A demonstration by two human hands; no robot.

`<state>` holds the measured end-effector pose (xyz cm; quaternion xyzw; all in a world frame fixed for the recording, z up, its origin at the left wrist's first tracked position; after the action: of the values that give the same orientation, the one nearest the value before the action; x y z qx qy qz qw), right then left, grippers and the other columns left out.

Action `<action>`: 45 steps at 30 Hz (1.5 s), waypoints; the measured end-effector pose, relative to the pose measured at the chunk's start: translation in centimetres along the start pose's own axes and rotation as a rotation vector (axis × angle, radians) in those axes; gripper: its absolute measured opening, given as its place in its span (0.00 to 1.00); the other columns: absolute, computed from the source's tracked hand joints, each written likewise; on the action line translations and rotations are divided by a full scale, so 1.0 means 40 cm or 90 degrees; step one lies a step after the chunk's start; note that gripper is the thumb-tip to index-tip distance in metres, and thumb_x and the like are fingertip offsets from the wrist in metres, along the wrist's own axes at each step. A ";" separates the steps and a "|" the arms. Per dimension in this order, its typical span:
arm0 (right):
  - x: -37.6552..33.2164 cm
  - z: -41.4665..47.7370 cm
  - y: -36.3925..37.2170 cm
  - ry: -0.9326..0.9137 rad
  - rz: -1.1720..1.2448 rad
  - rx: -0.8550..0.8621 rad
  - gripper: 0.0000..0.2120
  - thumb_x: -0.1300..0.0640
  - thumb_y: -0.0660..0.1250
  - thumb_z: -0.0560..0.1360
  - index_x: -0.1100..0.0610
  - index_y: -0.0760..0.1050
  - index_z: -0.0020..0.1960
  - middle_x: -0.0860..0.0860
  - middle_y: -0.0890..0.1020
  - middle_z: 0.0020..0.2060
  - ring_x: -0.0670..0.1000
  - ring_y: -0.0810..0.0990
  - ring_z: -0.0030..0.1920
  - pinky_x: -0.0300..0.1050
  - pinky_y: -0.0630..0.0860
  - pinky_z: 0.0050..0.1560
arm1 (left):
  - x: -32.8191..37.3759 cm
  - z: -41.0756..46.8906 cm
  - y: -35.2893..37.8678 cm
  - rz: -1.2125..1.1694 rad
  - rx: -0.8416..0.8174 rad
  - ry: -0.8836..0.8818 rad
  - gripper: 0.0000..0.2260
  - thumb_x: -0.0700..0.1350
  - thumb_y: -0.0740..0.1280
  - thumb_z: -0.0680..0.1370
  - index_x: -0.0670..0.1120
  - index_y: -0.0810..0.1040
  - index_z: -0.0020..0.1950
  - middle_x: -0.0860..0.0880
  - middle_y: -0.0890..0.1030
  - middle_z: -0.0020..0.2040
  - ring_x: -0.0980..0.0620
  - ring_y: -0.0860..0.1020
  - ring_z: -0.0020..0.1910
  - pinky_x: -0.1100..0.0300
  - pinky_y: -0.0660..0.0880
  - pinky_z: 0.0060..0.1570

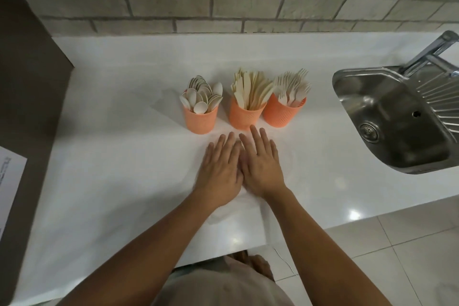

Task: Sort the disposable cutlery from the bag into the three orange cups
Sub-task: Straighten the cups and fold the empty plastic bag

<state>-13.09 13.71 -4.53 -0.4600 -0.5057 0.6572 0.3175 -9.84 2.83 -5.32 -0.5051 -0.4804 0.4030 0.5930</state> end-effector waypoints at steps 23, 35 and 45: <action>0.198 -0.055 -0.147 -0.055 0.097 0.268 0.18 0.60 0.64 0.78 0.62 0.78 0.66 0.59 0.76 0.71 0.62 0.70 0.75 0.62 0.70 0.70 | 0.016 -0.042 -0.030 -0.015 0.019 -0.196 0.41 0.70 0.52 0.77 0.46 0.55 0.84 0.42 0.45 0.85 0.43 0.44 0.84 0.35 0.42 0.80; 0.288 -0.049 -0.009 0.047 -0.091 -0.126 0.37 0.35 0.36 0.82 0.56 0.38 0.84 0.52 0.39 0.83 0.55 0.36 0.82 0.69 0.37 0.79 | 0.003 -0.045 0.047 0.009 -0.055 -0.224 0.32 0.70 0.41 0.82 0.60 0.44 0.84 0.49 0.42 0.86 0.42 0.41 0.84 0.33 0.42 0.79; 0.312 -0.128 -0.064 0.297 0.073 -0.057 0.20 0.50 0.64 0.77 0.54 0.71 0.67 0.61 0.57 0.80 0.67 0.48 0.80 0.68 0.49 0.78 | -0.048 -0.168 -0.060 -0.100 0.061 -0.558 0.30 0.61 0.70 0.76 0.40 0.75 0.67 0.38 0.73 0.62 0.37 0.70 0.62 0.44 0.73 0.60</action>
<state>-13.16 27.36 -5.97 -0.6409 -0.4205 0.5268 0.3673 -3.71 -0.82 -3.44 -0.2207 -0.7041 0.5545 0.3848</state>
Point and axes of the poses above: each hand's wrist, its own z-axis towards the middle knuckle, its own y-axis out of the palm, x = y × z, the point moved 7 cm from there along z, towards the middle knuckle
